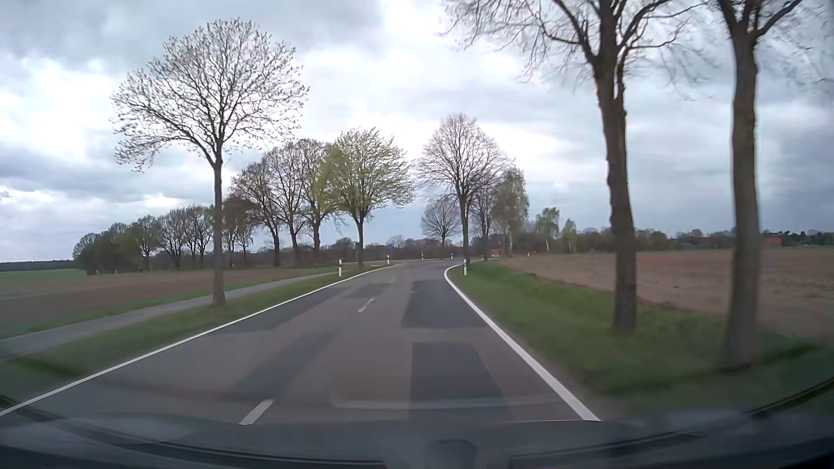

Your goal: Follow the waypoints while adhering to traffic rules and regulations

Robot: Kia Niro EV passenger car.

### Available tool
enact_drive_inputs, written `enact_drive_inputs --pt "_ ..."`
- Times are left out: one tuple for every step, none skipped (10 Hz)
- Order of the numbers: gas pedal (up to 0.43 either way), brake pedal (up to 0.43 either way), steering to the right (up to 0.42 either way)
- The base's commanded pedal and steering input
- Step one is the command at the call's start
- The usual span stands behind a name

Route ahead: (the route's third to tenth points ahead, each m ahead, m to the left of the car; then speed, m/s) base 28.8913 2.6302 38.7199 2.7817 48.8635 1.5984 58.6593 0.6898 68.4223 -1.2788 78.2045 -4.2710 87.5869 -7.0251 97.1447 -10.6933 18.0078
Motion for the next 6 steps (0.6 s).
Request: enact_drive_inputs --pt "0.098 0.000 -0.002" --pt "0.098 0.000 -0.002" --pt "0.098 0.000 -0.002" --pt "0.098 0.000 -0.001" --pt "0.098 0.000 0.002" --pt "0.098 0.000 0.008"
